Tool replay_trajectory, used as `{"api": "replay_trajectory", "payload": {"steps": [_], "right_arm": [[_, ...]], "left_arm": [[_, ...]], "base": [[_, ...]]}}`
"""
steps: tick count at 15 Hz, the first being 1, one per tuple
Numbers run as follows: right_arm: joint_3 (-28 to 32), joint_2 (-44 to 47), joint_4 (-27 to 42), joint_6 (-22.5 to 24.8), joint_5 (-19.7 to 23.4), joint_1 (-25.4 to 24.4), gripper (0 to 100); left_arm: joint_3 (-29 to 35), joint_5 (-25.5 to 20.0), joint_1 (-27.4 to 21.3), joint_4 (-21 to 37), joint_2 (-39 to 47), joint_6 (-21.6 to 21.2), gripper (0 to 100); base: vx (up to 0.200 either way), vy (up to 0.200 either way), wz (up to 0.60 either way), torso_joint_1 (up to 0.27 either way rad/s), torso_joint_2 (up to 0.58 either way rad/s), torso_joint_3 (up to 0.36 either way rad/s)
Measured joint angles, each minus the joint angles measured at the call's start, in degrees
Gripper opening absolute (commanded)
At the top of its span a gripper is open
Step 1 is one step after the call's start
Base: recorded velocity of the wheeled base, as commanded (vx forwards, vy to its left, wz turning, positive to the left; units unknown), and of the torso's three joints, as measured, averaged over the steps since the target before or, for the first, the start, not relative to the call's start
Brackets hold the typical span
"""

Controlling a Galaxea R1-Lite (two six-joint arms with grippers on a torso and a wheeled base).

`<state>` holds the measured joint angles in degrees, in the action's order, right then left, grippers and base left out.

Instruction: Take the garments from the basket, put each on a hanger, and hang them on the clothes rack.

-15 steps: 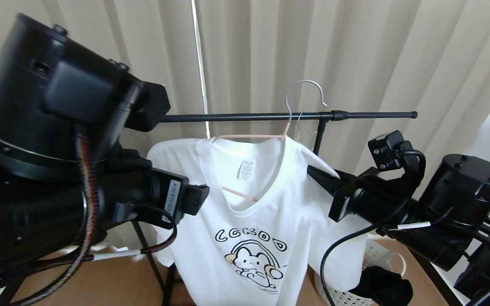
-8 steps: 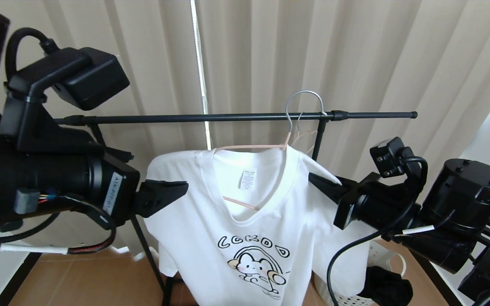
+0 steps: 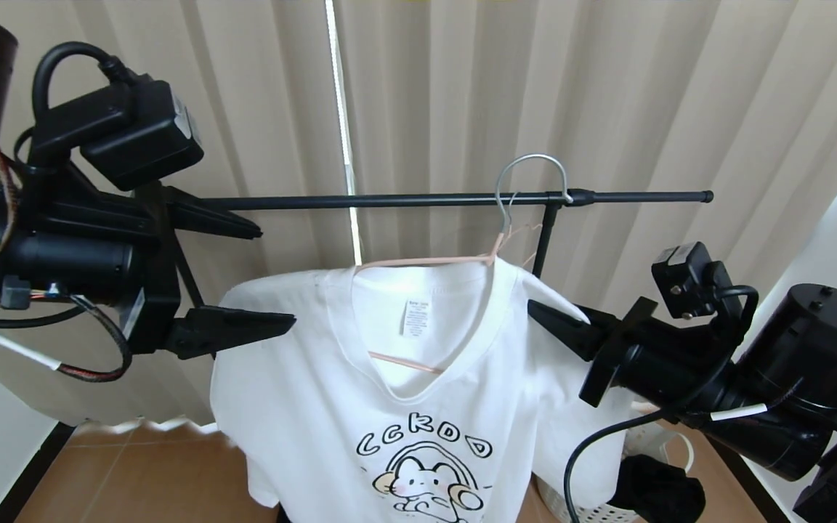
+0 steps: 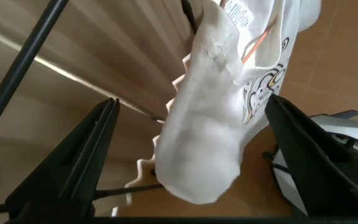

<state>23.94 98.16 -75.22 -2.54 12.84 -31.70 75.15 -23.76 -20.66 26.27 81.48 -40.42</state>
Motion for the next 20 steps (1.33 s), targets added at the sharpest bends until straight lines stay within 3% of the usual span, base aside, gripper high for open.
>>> {"api": "replay_trajectory", "payload": {"steps": [2, 5, 8, 20], "right_arm": [[-0.83, -0.01, -0.18, 0.09, 0.27, 0.00, 0], [-1.18, -0.09, -0.24, 0.11, 0.33, 0.00, 0], [-1.46, -0.20, -0.41, 0.62, 0.33, -0.05, 0], [-2.78, -2.95, -0.38, 1.52, 0.29, -1.46, 0]], "left_arm": [[2.51, -5.06, 0.41, 0.16, 3.52, -1.76, 100], [5.11, -8.45, 0.22, 0.49, 7.52, -2.66, 100], [6.01, -9.00, -1.41, 2.82, 8.90, -3.01, 100], [7.06, -8.92, -6.21, 2.63, 13.84, -2.63, 100]], "base": [[0.000, 0.000, 0.00, 0.000, 0.00, 0.000], [0.000, 0.000, 0.00, 0.000, 0.00, 0.000], [0.000, 0.000, 0.00, 0.000, 0.00, 0.000], [0.000, 0.000, 0.00, 0.000, 0.00, 0.000]]}}
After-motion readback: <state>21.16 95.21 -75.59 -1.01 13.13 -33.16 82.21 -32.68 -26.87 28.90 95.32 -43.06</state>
